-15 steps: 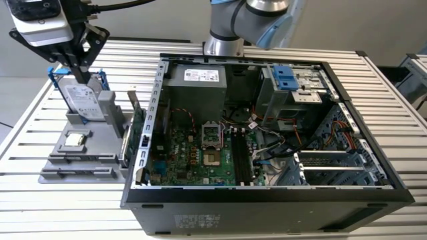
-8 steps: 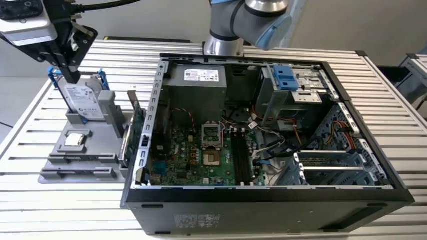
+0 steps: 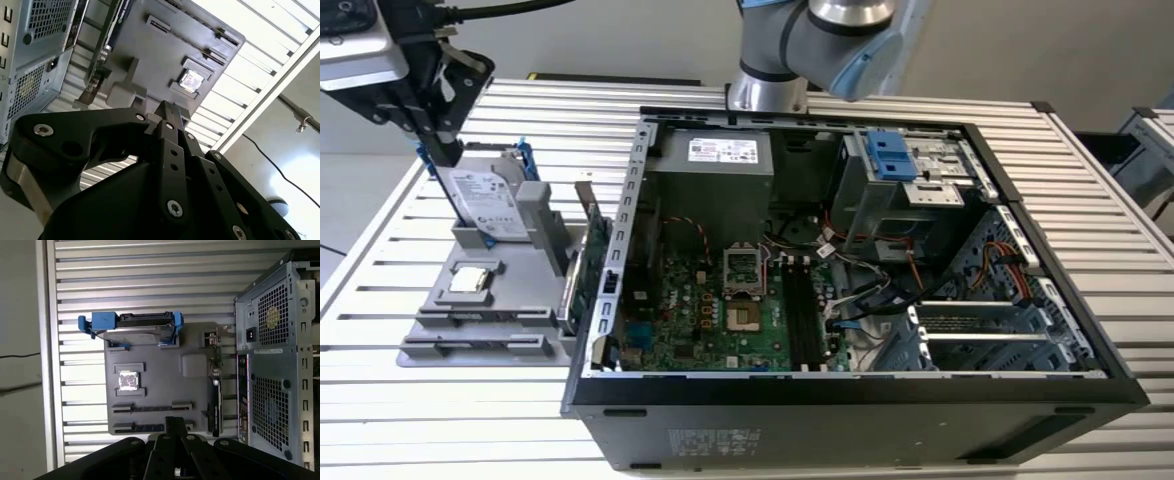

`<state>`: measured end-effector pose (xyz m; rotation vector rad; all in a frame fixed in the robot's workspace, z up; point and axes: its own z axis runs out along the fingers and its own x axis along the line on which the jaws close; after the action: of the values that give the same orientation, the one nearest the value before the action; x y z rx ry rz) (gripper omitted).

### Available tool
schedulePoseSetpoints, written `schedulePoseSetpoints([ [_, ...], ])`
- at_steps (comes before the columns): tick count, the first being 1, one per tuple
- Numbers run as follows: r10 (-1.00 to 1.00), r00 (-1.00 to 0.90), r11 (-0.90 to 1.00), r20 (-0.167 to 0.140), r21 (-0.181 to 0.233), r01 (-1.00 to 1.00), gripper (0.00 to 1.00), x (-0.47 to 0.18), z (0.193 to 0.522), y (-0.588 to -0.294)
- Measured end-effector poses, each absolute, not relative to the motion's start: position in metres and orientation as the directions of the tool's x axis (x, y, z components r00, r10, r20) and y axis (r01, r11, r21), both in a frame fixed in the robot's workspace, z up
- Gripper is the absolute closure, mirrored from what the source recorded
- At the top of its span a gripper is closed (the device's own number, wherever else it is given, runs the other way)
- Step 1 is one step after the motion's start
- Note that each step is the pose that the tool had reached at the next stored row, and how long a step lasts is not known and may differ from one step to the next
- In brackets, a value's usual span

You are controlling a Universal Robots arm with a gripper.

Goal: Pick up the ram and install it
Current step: 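Reach for the ram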

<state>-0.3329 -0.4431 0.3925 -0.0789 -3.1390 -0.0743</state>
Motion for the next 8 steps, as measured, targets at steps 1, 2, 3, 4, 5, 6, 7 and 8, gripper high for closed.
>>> schedulePoseSetpoints([
  [1, 0.045, -0.999, 0.998, 0.002, 0.047, 0.045, 1.00, -0.334, 0.392, -0.443],
  [2, 0.040, -0.999, 0.998, 0.002, 0.047, 0.040, 1.00, -0.336, 0.392, -0.443],
  [3, 0.035, -0.999, 0.998, 0.002, 0.047, 0.035, 1.00, -0.338, 0.392, -0.443],
  [4, 0.030, -1.000, 0.998, 0.002, 0.047, 0.030, 1.00, -0.339, 0.392, -0.443],
  [5, 0.025, -1.000, 0.999, 0.002, 0.047, 0.025, 1.00, -0.341, 0.392, -0.443],
  [6, 0.020, -1.000, 0.999, 0.002, 0.047, 0.020, 1.00, -0.342, 0.392, -0.443],
  [7, 0.015, -1.000, 0.999, 0.002, 0.047, 0.015, 1.00, -0.344, 0.392, -0.443],
  [8, 0.010, -1.000, 0.999, 0.002, 0.047, 0.010, 1.00, -0.346, 0.392, -0.443],
])
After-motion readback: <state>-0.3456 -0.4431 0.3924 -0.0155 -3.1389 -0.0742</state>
